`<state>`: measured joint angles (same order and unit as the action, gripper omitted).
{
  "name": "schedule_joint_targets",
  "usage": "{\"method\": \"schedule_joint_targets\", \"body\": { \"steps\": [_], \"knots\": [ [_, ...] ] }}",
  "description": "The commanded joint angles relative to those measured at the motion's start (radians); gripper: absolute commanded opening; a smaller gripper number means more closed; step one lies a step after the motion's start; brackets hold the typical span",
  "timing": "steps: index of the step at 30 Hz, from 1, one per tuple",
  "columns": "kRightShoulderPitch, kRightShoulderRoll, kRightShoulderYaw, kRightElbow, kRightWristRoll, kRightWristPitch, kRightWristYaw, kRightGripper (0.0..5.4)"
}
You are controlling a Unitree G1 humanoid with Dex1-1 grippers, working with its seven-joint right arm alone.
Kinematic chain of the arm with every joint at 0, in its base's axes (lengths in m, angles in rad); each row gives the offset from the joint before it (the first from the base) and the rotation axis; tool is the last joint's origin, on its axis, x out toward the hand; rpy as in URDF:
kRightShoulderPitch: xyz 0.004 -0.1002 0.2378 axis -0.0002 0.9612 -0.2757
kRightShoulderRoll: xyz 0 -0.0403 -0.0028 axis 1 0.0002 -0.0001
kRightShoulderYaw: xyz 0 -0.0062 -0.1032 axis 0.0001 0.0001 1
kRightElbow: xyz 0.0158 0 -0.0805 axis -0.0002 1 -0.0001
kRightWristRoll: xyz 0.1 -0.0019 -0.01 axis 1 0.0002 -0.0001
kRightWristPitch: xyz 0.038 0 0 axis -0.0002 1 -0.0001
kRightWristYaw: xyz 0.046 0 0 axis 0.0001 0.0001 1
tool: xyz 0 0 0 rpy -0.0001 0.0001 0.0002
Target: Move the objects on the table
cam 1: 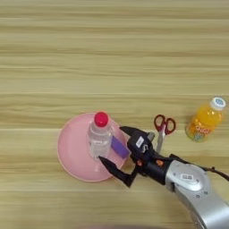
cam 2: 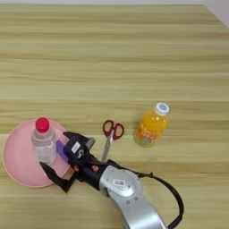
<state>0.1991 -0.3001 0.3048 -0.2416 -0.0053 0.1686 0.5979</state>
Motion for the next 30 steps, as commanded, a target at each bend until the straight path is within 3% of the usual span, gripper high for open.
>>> {"method": "schedule_joint_targets", "body": {
  "steps": [1, 30],
  "knots": [
    [-0.048, 0.005, -0.010, -0.028, 0.001, -0.019, -0.023, 5.38],
    [-0.166, 0.074, 0.064, 0.145, -0.051, -0.055, -0.037, 5.38]
  ]
}}
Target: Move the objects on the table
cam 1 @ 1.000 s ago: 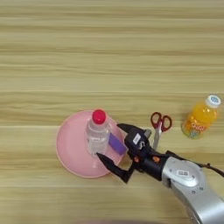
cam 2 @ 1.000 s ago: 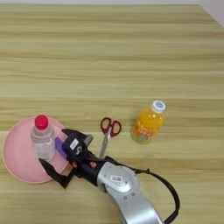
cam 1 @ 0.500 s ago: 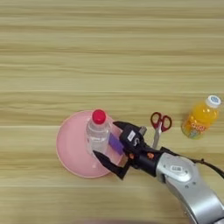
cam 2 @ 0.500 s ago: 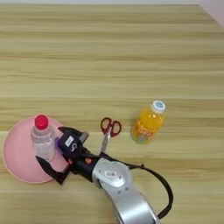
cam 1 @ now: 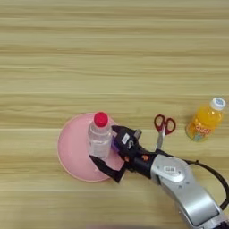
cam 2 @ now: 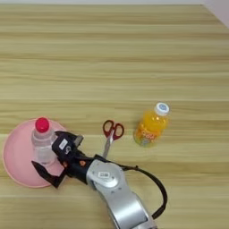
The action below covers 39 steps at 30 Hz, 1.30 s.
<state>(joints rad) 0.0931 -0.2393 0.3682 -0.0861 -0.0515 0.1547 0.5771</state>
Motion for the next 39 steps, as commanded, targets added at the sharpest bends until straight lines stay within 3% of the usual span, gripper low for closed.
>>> {"method": "schedule_joint_targets", "body": {
  "steps": [1, 16, 31, 39],
  "knots": [
    [-0.066, 0.016, 0.001, -0.002, -0.005, -0.044, -0.017, 5.38],
    [-0.150, 0.057, -0.008, 0.098, -0.007, -0.051, -0.037, 5.38],
    [-0.167, 0.091, -0.034, 0.159, 0.007, -0.071, -0.070, 5.38],
    [-0.164, 0.102, -0.040, 0.172, 0.011, -0.078, -0.066, 4.54]
  ]
}}
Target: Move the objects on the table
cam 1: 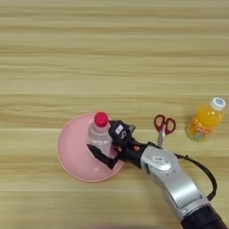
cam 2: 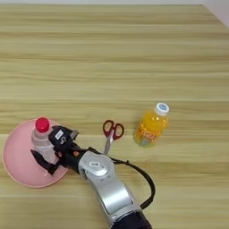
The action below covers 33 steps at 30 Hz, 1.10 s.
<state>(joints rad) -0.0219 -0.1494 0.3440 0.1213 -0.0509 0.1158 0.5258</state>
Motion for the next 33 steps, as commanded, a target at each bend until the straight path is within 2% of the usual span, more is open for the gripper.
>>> {"method": "schedule_joint_targets", "body": {
  "steps": [1, 12, 15, 27, 33],
  "knots": [
    [-0.048, 0.013, -0.015, -0.036, 0.011, -0.040, -0.013, 4.42],
    [-0.041, 0.019, -0.021, -0.045, 0.027, -0.047, -0.001, 3.40],
    [-0.040, 0.020, -0.021, -0.048, 0.030, -0.050, 0.001, 3.27],
    [-0.041, 0.031, -0.046, -0.103, 0.061, -0.062, -0.008, 3.15],
    [-0.041, 0.048, -0.071, -0.140, 0.097, -0.078, -0.009, 3.15]
  ]
}}
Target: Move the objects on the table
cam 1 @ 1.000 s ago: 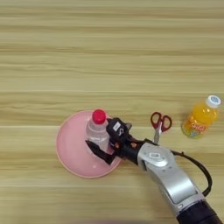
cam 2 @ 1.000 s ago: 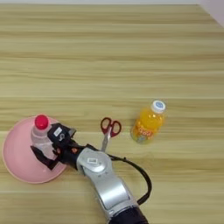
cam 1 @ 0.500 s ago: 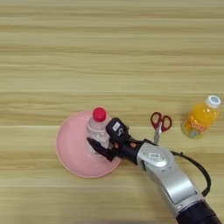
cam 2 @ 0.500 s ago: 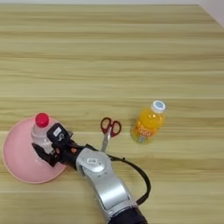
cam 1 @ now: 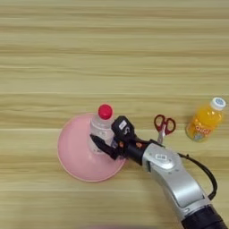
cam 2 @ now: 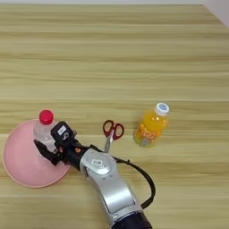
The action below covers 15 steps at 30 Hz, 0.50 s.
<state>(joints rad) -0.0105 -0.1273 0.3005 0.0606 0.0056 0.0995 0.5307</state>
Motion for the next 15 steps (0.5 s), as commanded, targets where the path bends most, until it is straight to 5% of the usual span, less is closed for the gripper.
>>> {"method": "schedule_joint_targets", "body": {
  "steps": [1, 15],
  "knots": [
    [-0.052, 0.030, -0.029, -0.081, 0.045, -0.066, -0.014, 3.15],
    [-0.087, 0.071, -0.111, -0.080, 0.093, -0.126, -0.056, 3.15]
  ]
}}
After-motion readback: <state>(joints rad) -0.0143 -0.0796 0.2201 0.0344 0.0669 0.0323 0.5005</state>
